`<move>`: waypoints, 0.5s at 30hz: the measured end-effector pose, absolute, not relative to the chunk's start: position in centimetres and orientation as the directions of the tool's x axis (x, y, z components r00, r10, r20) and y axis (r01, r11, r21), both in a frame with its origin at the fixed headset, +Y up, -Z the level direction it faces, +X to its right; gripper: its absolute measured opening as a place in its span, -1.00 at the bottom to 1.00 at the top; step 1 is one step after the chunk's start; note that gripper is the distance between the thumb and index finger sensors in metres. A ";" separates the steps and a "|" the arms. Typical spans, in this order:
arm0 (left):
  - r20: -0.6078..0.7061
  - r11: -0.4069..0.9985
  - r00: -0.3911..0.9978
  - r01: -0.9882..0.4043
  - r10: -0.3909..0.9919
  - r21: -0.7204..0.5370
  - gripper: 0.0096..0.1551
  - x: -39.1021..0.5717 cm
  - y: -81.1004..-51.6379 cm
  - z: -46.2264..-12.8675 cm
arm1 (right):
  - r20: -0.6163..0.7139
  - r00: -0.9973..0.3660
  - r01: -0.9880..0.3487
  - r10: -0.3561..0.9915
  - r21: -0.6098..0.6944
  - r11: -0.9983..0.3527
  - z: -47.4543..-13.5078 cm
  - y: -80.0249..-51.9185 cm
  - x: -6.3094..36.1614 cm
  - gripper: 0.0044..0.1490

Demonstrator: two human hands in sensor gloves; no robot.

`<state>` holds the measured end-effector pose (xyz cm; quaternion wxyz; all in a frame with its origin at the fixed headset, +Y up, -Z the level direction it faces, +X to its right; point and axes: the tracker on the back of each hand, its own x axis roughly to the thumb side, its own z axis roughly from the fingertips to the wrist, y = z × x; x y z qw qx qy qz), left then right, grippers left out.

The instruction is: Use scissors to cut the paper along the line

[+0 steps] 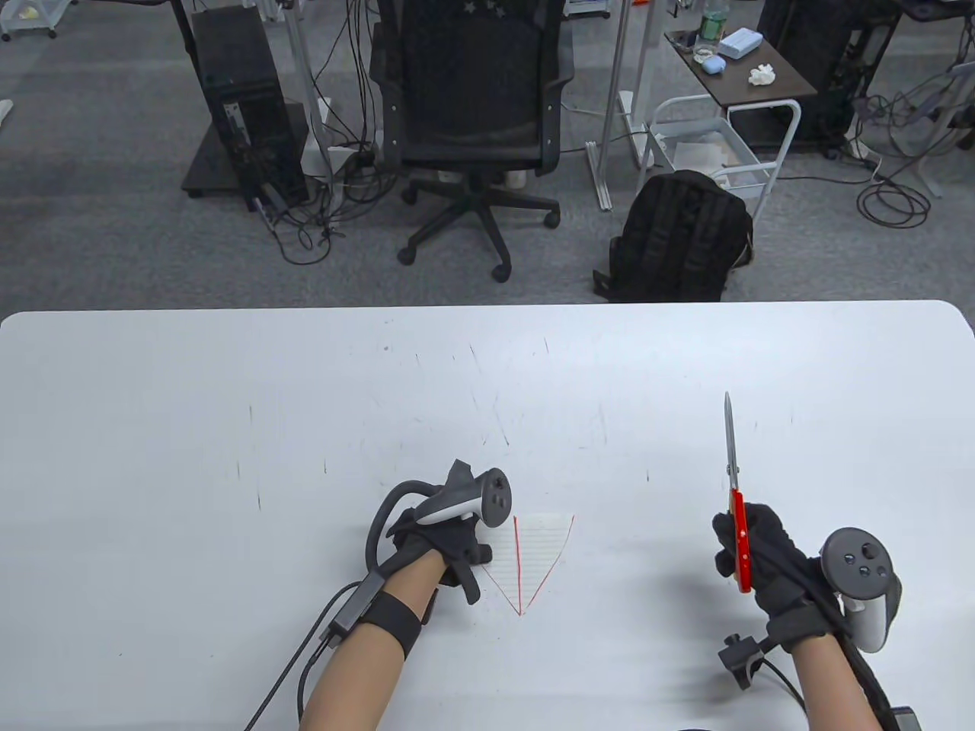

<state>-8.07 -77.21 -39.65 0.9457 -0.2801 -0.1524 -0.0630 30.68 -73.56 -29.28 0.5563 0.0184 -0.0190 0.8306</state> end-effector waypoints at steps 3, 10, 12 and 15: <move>0.345 0.856 0.938 0.208 -0.036 -0.474 -0.29 -8.0 -77.1 -39.3 | 0.049 -0.394 -0.919 0.918 -0.008 -0.394 -29.3 -73.6 30.6 0.00; 0.318 0.954 0.941 -0.020 0.119 -0.298 -0.64 -9.8 -75.6 -37.7 | 0.038 -0.424 -0.906 0.905 -0.004 -0.424 -29.3 -73.8 30.5 0.00; 0.233 0.936 0.933 -0.202 0.273 -0.287 -0.65 -11.8 -74.4 -36.8 | 0.043 -0.457 -0.889 0.889 0.004 -0.457 -29.3 -73.9 30.3 0.01; 0.149 0.871 0.876 -0.410 0.459 -0.271 -0.64 -14.9 -73.1 -35.3 | 0.044 -0.491 -0.868 0.870 0.060 -0.493 -29.2 -74.0 29.5 0.01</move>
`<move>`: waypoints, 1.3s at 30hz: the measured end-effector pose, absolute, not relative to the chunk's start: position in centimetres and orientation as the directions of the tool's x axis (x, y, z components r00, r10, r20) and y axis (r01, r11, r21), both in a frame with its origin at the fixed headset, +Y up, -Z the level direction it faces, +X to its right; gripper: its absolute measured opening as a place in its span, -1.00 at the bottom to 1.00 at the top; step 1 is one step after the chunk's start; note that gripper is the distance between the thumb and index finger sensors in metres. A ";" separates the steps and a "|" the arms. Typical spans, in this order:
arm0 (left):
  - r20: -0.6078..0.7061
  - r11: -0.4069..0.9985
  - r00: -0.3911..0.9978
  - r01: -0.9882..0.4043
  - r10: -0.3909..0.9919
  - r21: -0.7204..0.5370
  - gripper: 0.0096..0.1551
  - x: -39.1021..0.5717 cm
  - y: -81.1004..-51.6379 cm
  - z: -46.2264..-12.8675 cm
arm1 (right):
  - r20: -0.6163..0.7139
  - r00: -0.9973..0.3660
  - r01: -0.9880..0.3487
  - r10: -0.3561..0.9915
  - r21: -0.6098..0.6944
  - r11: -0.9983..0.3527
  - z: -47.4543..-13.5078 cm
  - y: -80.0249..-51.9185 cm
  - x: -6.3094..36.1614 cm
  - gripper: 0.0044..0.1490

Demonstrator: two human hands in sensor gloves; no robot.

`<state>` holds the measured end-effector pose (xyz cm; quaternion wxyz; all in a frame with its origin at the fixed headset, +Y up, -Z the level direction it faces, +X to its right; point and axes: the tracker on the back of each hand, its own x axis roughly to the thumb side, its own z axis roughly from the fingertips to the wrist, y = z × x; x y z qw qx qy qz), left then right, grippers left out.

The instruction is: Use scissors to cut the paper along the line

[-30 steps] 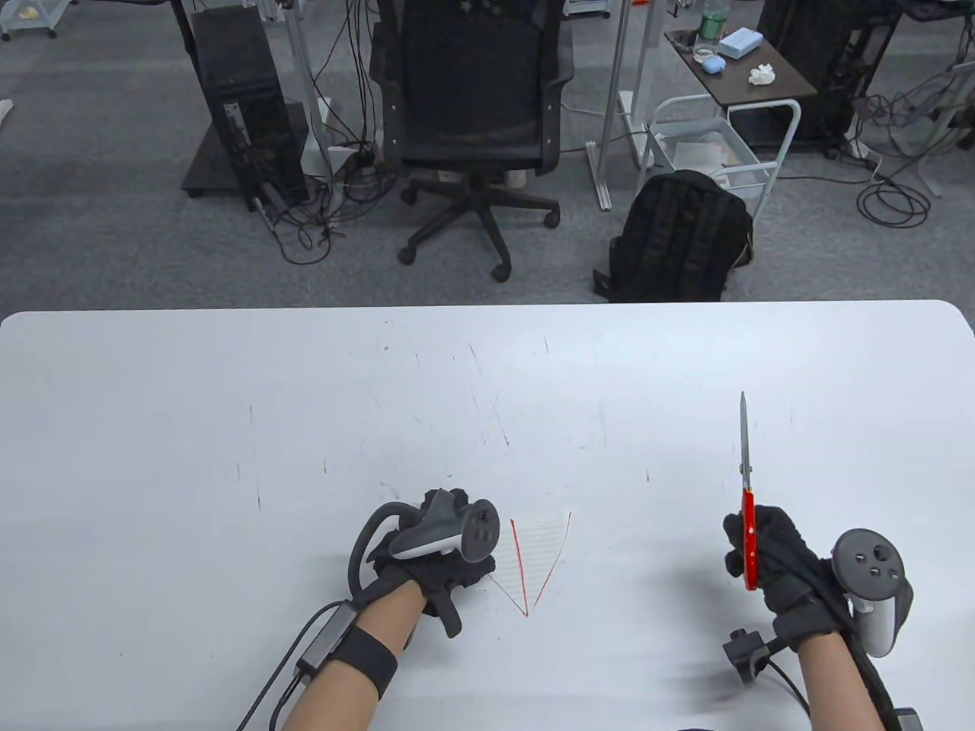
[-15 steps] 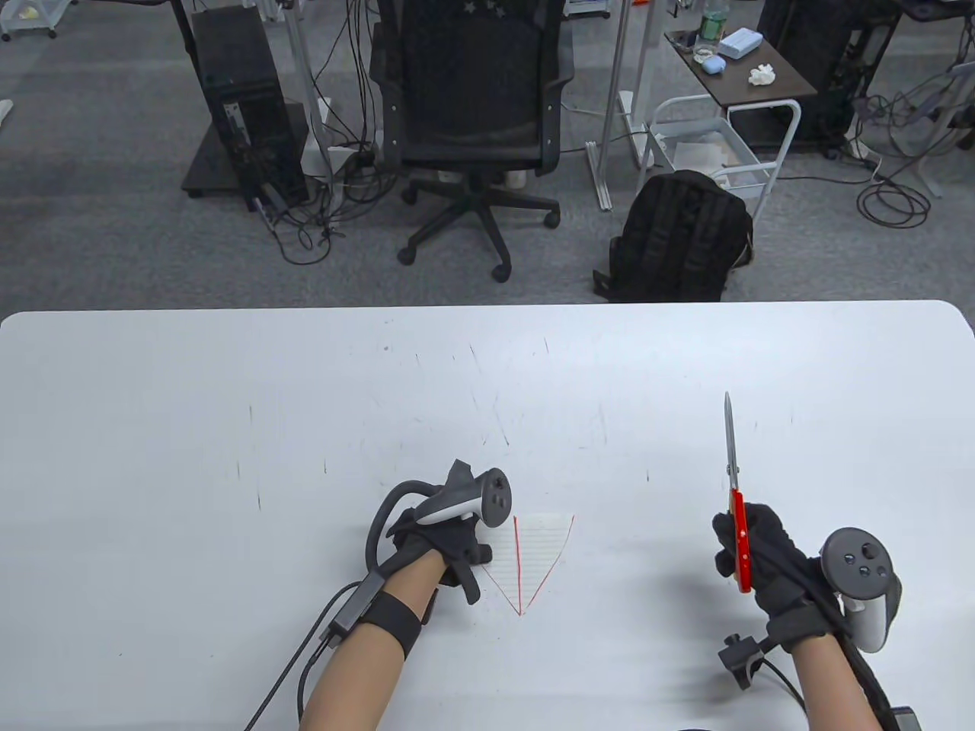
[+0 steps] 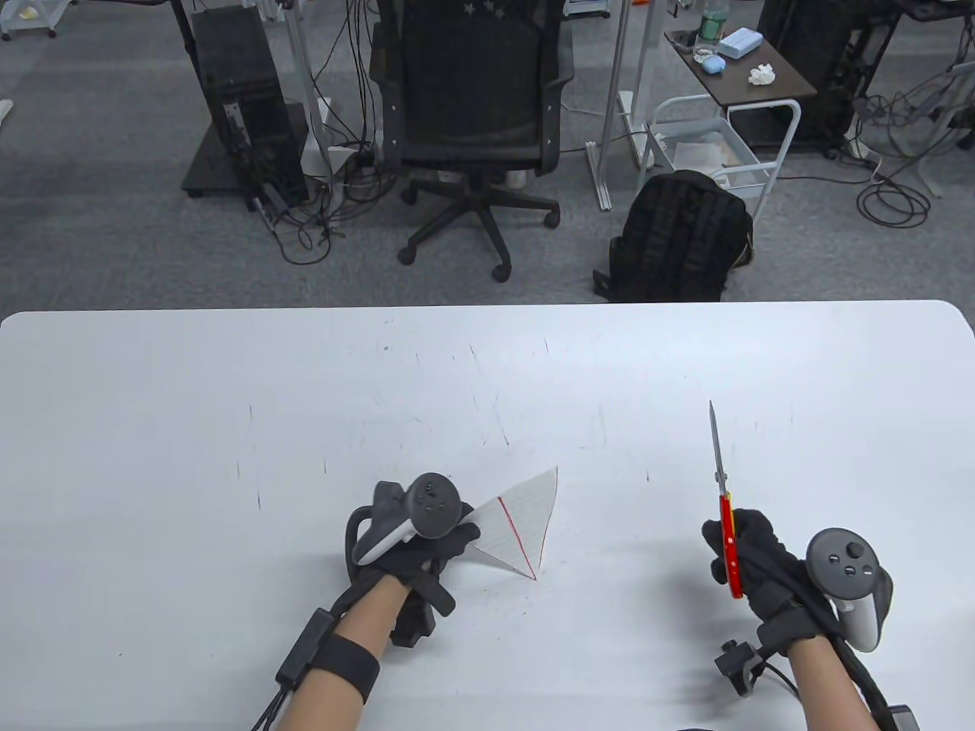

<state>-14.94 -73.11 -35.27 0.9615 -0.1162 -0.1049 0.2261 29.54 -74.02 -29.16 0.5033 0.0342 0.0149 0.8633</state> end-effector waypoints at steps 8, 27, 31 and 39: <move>0.104 0.654 0.646 -0.743 0.756 -0.144 -0.63 -22.4 -71.3 -31.7 | 0.090 -0.482 -0.583 0.871 0.710 -0.396 -29.9 -74.9 24.4 0.00; 0.111 0.567 0.558 -0.791 0.823 -0.229 -0.62 -23.7 -73.7 -31.1 | 0.244 -0.510 -0.408 0.825 0.775 -0.482 -29.3 -76.7 16.5 0.04; 0.105 0.575 0.568 -0.780 0.816 -0.247 -0.62 -23.4 -74.1 -31.1 | 0.250 -0.489 -0.415 0.835 0.776 -0.476 -29.2 -76.6 16.3 0.04; 0.099 0.530 0.525 -0.802 0.845 -0.277 -0.62 -23.0 -74.3 -31.0 | 0.269 -0.474 -0.404 0.838 0.780 -0.479 -29.2 -76.7 16.1 0.04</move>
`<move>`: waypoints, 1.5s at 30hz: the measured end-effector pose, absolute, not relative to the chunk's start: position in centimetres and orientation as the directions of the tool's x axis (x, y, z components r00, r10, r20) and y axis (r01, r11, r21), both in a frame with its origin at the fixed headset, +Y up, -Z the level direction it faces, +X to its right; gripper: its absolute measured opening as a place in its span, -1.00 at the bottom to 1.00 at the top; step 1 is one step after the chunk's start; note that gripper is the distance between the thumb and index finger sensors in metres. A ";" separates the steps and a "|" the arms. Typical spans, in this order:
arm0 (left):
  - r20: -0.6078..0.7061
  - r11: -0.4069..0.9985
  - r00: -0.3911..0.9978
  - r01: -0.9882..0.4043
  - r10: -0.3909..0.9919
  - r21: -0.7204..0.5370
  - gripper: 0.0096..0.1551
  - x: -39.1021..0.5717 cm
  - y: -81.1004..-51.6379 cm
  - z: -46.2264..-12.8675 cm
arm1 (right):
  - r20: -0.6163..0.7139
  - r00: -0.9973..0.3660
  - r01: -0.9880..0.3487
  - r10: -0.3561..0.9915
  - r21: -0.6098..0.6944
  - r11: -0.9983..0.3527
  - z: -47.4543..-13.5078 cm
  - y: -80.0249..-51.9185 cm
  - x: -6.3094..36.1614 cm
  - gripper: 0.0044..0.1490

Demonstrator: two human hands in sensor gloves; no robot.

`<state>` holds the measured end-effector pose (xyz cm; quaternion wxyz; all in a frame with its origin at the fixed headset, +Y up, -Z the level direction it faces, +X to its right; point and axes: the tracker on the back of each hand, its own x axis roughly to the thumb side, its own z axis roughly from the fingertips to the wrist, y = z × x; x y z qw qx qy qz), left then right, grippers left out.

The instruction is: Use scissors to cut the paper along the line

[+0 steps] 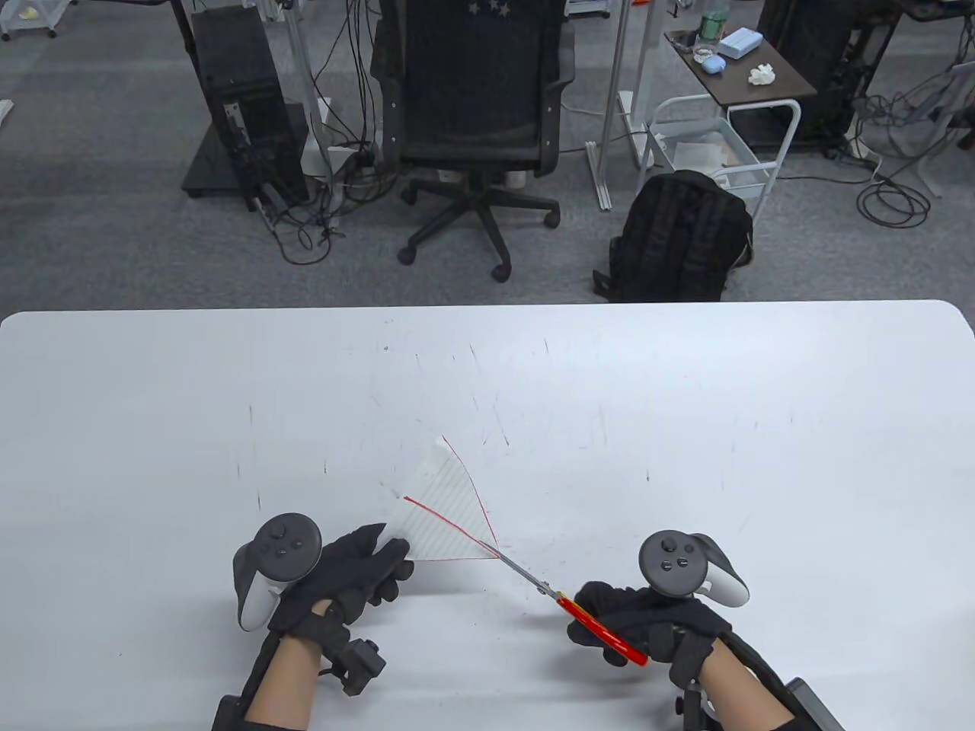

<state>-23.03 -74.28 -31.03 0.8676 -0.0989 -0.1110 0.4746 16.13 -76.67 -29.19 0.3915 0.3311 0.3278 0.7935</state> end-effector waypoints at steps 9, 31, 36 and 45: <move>0.101 0.510 0.505 -0.802 0.857 -0.311 -0.62 -22.5 -74.5 -31.0 | 0.270 -0.460 -0.408 0.845 0.782 -0.472 -29.2 -76.7 16.1 0.03; 0.105 0.507 0.502 -0.801 0.859 -0.318 -0.62 -22.4 -74.6 -30.9 | 0.285 -0.485 -0.425 0.827 0.750 -0.507 -29.2 -76.6 16.2 -0.06; 0.106 0.509 0.503 -0.800 0.858 -0.318 -0.62 -22.4 -74.6 -30.9 | 0.302 -0.489 -0.438 0.818 0.726 -0.530 -29.2 -76.5 16.2 -0.09; 0.108 0.523 0.517 -0.795 0.849 -0.309 -0.62 -22.3 -74.8 -30.8 | 0.334 -0.521 -0.441 0.785 0.682 -0.583 -29.3 -76.3 16.4 -0.13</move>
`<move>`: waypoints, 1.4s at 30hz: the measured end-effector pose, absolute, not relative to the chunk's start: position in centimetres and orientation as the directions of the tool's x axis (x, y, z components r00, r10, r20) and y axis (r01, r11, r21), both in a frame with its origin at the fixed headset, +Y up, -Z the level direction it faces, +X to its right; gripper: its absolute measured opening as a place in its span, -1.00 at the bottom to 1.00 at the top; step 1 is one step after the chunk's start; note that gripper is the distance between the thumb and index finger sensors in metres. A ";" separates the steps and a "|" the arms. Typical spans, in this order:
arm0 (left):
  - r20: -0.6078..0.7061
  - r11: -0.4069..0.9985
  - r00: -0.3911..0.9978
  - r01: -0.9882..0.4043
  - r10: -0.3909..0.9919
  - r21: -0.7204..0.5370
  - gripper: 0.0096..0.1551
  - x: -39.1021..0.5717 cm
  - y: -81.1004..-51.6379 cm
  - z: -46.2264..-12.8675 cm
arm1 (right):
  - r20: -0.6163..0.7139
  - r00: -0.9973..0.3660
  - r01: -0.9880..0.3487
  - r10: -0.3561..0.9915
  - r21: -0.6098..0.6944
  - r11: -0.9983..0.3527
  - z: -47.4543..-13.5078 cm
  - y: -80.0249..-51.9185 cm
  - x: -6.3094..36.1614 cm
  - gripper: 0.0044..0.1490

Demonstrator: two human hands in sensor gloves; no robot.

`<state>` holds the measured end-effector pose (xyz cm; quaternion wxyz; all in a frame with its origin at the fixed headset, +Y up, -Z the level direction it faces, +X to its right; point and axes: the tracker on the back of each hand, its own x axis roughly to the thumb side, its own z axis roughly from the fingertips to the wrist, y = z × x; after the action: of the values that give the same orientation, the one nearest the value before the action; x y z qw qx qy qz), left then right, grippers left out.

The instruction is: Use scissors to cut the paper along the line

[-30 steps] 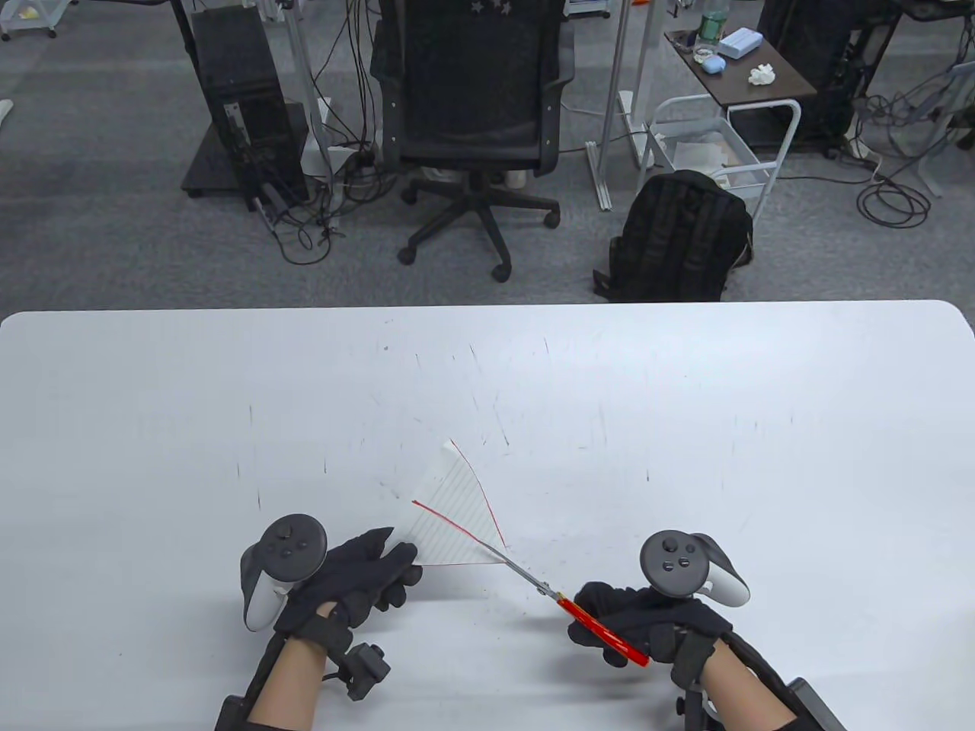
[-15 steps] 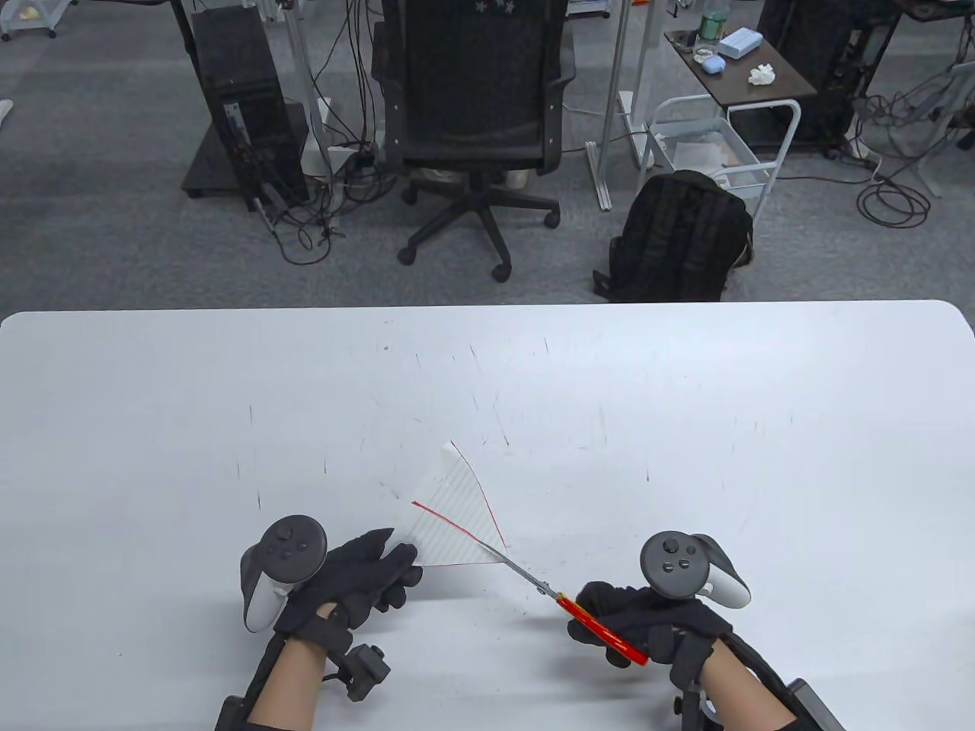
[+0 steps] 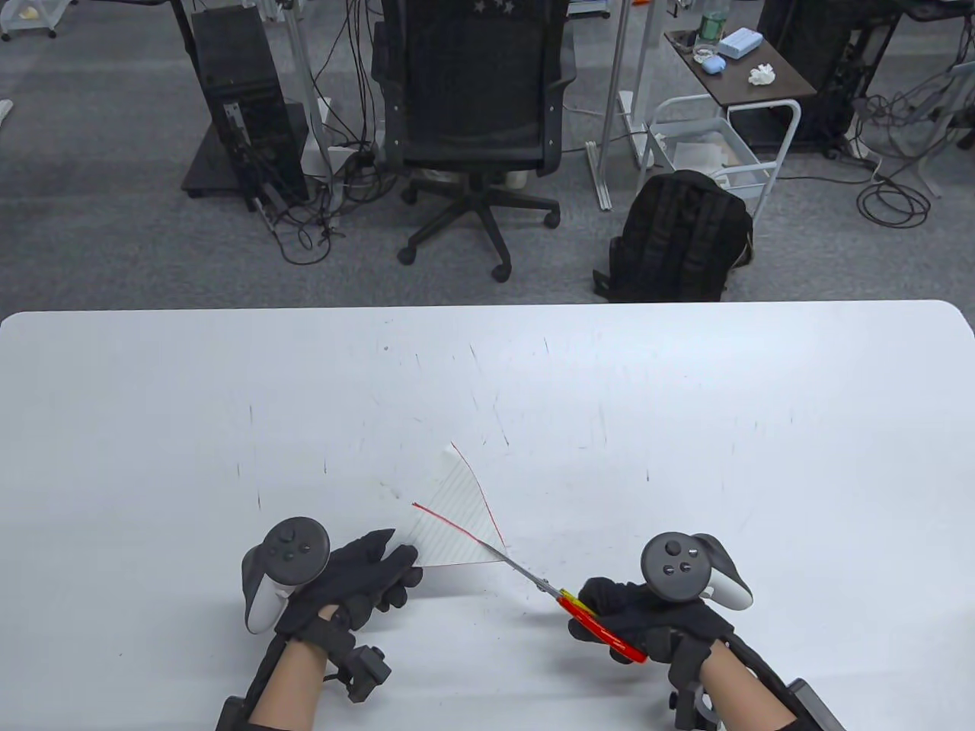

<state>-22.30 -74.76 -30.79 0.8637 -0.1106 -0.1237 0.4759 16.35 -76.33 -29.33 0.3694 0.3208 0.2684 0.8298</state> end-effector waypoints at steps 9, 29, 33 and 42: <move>0.114 0.532 0.524 -0.793 0.844 -0.297 -0.63 -22.3 -74.8 -30.8 | 0.350 -0.522 -0.443 0.778 0.669 -0.598 -29.4 -76.3 16.3 -0.12; 0.121 0.406 0.394 -0.809 0.911 -0.425 -0.63 -21.5 -74.9 -30.7 | 0.318 -0.436 -0.422 0.842 0.754 -0.504 -29.0 -76.9 15.7 0.02; 0.135 0.431 0.415 -0.797 0.900 -0.422 -0.63 -21.2 -74.9 -30.6 | 0.325 -0.428 -0.424 0.843 0.752 -0.505 -29.0 -76.9 15.6 0.03; 0.141 0.438 0.421 -0.791 0.896 -0.428 -0.63 -20.8 -74.8 -30.5 | 0.327 -0.430 -0.431 0.842 0.744 -0.510 -28.9 -76.9 15.5 -0.02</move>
<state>-20.83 -74.82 -30.46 0.8294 -0.1496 -0.1765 0.5085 15.52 -76.93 -28.92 0.4008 0.3529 0.2906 0.7940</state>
